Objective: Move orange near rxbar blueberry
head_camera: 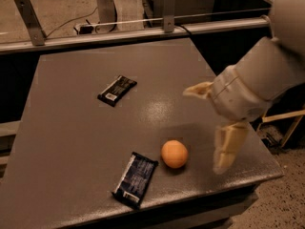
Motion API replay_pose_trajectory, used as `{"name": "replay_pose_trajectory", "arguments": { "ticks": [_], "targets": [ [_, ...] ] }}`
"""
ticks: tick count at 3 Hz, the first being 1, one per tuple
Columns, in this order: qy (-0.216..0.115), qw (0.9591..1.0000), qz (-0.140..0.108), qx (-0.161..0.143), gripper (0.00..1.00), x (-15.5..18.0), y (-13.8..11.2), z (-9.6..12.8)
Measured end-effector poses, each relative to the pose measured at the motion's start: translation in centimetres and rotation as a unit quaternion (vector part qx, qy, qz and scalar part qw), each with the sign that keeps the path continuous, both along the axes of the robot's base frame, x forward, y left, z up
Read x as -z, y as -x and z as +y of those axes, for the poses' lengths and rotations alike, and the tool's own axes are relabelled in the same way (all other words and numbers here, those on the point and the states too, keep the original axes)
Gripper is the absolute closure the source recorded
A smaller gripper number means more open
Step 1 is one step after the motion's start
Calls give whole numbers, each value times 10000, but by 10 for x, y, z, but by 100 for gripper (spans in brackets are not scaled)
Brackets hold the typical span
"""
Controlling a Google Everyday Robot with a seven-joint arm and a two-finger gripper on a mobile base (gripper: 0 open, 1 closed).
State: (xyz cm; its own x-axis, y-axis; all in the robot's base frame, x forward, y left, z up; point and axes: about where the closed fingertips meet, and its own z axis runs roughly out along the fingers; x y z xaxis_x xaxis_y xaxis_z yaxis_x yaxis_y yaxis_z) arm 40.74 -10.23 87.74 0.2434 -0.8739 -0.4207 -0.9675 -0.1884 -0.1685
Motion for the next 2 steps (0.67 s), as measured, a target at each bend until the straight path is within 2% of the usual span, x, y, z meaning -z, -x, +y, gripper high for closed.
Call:
{"name": "replay_pose_trajectory", "arguments": {
  "ticks": [1, 2],
  "targets": [
    [-164, 9969, -621, 463, 0, -58, -27, -37],
    [-200, 9951, -820, 514, 0, -76, -32, -40]
  ]
}}
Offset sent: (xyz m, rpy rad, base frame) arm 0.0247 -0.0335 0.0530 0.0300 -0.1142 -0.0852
